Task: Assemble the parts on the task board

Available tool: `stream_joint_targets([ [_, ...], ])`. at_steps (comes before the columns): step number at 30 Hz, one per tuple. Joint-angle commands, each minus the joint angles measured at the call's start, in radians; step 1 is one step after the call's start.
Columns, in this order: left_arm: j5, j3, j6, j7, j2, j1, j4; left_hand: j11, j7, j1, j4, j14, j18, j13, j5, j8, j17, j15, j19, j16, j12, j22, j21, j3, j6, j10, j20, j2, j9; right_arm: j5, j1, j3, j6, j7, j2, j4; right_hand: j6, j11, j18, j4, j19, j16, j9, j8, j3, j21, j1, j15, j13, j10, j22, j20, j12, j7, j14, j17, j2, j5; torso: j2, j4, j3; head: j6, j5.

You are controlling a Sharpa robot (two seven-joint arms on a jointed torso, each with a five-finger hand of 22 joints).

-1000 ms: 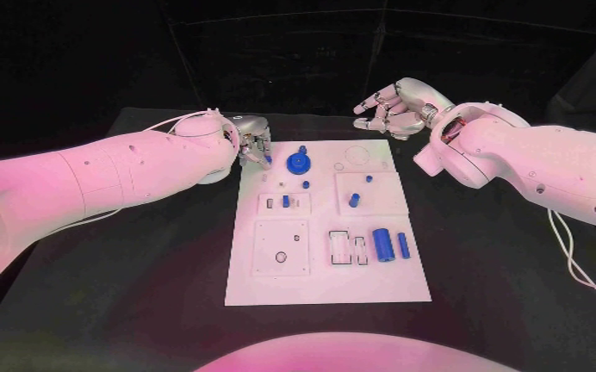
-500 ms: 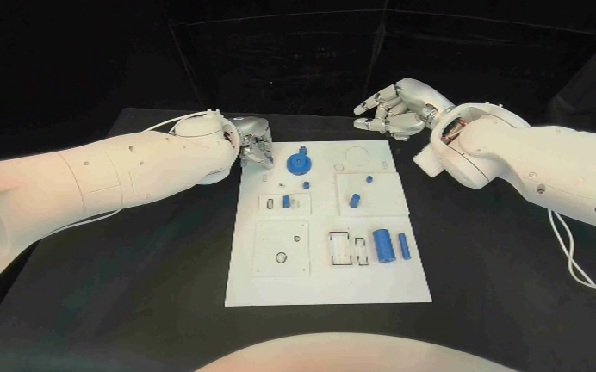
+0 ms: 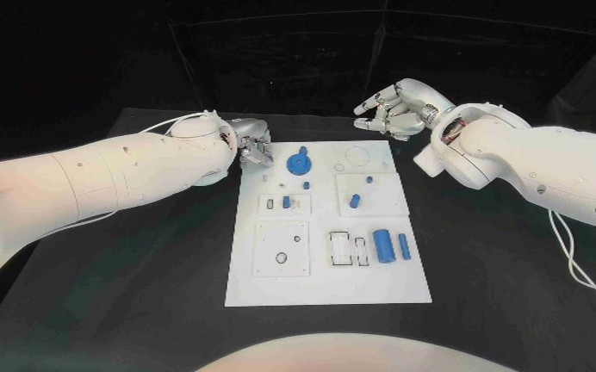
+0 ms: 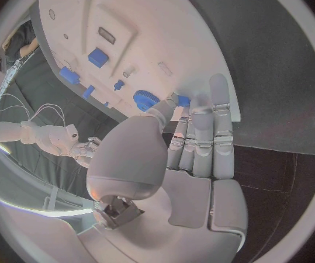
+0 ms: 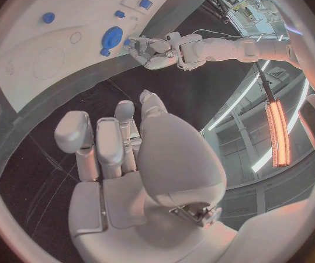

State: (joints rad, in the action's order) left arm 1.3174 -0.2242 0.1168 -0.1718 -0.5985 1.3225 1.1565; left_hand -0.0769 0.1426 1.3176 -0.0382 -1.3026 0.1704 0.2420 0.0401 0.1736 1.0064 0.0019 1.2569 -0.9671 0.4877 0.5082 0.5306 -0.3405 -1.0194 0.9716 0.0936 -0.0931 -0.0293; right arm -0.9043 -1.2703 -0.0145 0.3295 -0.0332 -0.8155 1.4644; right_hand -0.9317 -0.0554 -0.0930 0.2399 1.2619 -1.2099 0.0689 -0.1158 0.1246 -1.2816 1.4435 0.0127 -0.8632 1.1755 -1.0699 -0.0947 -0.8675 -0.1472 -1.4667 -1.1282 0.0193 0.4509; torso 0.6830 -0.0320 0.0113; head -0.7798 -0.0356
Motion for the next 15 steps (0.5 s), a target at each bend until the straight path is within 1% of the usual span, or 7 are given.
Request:
stream_joint_targets([
  [1,-0.008,-0.003,-0.023,0.017,-0.002,-0.004,0.003,-0.003,0.002,0.002,0.044,0.008,0.005,-0.005,0.007,-0.008,-0.001,0.0,-0.009,0.006,-0.007,0.003,-0.004,-0.087,0.004,-0.002,0.002,-0.006,-0.038,-0.002,-0.002,0.001,-0.002,-0.009,0.0,0.002,0.004,-0.003,-0.013,0.008,-0.004,0.006,-0.001,-0.004,0.0,0.006,-0.005,0.005,0.001,-0.005,0.002,0.002,-0.006,-0.001,-0.017,-0.001,-0.004,0.007,0.0,-0.0002,-0.0001,0.001,-0.001],
  [3,-0.009,-0.003,-0.02,0.021,-0.004,-0.004,0.005,-0.007,0.007,-0.011,0.046,0.009,0.006,-0.009,0.007,-0.012,-0.002,0.001,-0.01,0.006,-0.011,0.005,-0.003,-0.134,0.003,-0.001,0.004,0.009,-0.038,-0.002,-0.002,0.001,-0.003,-0.009,-0.001,0.002,0.004,-0.003,-0.013,0.008,-0.004,0.006,-0.001,-0.004,0.0,0.006,-0.005,0.005,0.001,-0.005,0.002,0.002,-0.006,-0.001,-0.017,-0.001,-0.004,0.007,0.0,0.0005,-0.0003,0.002,-0.002],
  [5,-0.009,-0.003,-0.019,0.024,-0.005,-0.004,0.006,-0.005,0.01,-0.023,0.045,0.01,0.009,-0.012,0.006,-0.016,-0.002,0.005,-0.01,0.006,-0.013,0.008,-0.002,-0.186,0.002,0.002,0.003,0.027,-0.039,-0.002,-0.002,0.001,-0.003,-0.009,-0.001,0.002,0.004,-0.003,-0.013,0.008,-0.004,0.006,-0.001,-0.004,0.0,0.006,-0.005,0.005,0.001,-0.005,0.002,0.002,-0.006,-0.001,-0.017,-0.001,-0.004,0.007,0.0,0.0004,-0.0001,0.003,-0.001],
  [8,-0.009,-0.003,-0.02,0.026,-0.005,-0.004,0.007,-0.007,0.007,-0.031,0.044,0.01,0.007,-0.014,0.006,-0.019,-0.003,0.002,-0.011,0.006,-0.014,0.011,-0.001,-0.22,0.002,0.003,0.006,0.036,-0.039,-0.002,-0.002,0.001,-0.003,-0.01,-0.001,0.003,0.005,-0.003,-0.013,0.01,-0.004,0.006,-0.001,-0.004,0.0,0.006,-0.006,0.005,0.002,-0.006,0.002,0.002,-0.005,-0.001,-0.017,-0.001,-0.004,0.01,0.0,0.0002,-0.0004,0.003,-0.001],
  [10,-0.009,-0.003,-0.02,0.026,-0.005,-0.004,0.007,-0.008,0.009,-0.041,0.045,0.011,0.007,-0.015,0.006,-0.021,-0.004,0.003,-0.012,0.007,-0.014,0.013,0.001,-0.254,0.0,0.005,0.006,0.049,-0.039,-0.002,-0.002,0.001,-0.003,-0.01,-0.002,0.003,0.005,-0.003,-0.013,0.01,-0.004,0.006,-0.001,-0.004,0.0,0.006,-0.006,0.005,0.002,-0.006,0.002,0.002,-0.005,-0.001,-0.017,-0.001,-0.004,0.01,0.0,0.0002,-0.0006,0.004,-0.002],
  [13,-0.009,-0.003,-0.018,0.025,-0.005,-0.004,0.008,-0.007,0.009,-0.045,0.043,0.011,0.008,-0.016,0.007,-0.023,-0.006,0.003,-0.012,0.008,-0.015,0.015,0.002,-0.277,0.001,0.005,0.006,0.053,-0.039,-0.002,-0.002,0.001,-0.003,-0.011,-0.002,0.003,0.005,-0.003,-0.013,0.01,-0.004,0.006,-0.001,-0.004,0.0,0.006,-0.006,0.005,0.002,-0.006,0.002,0.002,-0.005,-0.001,-0.017,-0.001,-0.004,0.01,0.0,0.0003,-0.0004,0.004,-0.002],
  [15,-0.009,-0.003,-0.016,0.024,-0.004,-0.004,0.008,-0.007,0.009,-0.052,0.044,0.011,0.008,-0.018,0.007,-0.024,-0.008,0.002,-0.013,0.009,-0.017,0.018,0.003,-0.302,-0.001,0.008,0.005,0.061,-0.039,-0.002,-0.002,0.001,-0.003,-0.011,-0.002,0.003,0.005,-0.003,-0.013,0.01,-0.004,0.006,-0.001,-0.004,0.0,0.006,-0.006,0.005,0.002,-0.006,0.002,0.002,-0.005,-0.001,-0.017,-0.001,-0.004,0.01,0.0,0.0008,-0.0004,0.004,-0.003],
])
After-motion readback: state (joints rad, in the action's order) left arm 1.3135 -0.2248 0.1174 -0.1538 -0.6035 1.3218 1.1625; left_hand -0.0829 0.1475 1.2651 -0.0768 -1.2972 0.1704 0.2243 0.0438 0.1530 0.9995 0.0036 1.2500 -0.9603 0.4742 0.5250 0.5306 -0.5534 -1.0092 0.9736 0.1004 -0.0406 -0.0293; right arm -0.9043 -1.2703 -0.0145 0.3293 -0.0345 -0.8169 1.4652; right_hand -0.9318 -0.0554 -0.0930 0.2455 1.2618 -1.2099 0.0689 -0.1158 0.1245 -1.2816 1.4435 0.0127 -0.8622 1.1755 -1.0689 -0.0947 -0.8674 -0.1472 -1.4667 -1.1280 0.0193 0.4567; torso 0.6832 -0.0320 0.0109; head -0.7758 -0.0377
